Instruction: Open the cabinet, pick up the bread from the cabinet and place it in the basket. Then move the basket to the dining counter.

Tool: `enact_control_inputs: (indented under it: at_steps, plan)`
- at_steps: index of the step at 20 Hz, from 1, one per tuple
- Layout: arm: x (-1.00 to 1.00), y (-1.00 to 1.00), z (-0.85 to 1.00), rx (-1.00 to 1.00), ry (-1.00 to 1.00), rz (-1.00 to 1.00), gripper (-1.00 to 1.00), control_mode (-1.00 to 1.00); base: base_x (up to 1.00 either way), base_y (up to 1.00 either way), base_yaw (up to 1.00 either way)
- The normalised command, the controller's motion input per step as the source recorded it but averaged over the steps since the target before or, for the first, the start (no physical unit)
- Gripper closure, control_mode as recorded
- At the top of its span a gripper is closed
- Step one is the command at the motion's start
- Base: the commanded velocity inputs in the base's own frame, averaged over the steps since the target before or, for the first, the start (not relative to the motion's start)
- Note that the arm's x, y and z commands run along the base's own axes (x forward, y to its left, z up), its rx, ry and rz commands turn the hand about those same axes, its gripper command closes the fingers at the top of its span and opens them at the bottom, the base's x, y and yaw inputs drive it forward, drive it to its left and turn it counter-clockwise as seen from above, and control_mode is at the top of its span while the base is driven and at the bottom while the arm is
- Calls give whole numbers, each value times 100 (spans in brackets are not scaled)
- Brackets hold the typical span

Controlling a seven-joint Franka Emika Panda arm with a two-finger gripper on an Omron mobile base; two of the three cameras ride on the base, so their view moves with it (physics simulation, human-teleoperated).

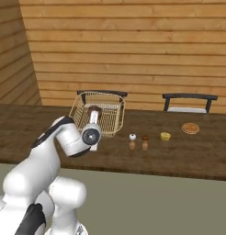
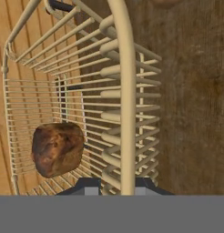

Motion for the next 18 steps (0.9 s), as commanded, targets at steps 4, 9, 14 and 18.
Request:
enact_control_inputs:
  at_steps: [4,9,14,18]
  plan:
    - [15,23,-33,-4,0,0,100,-100,0,0,0]
    - [42,25,-38,-7,0,-3,100,-100,0,0,0]
    - [37,7,-45,-6,0,-4,100,-100,0,0,0]
    - [11,0,-62,-5,0,-3,100,-100,0,0,0]
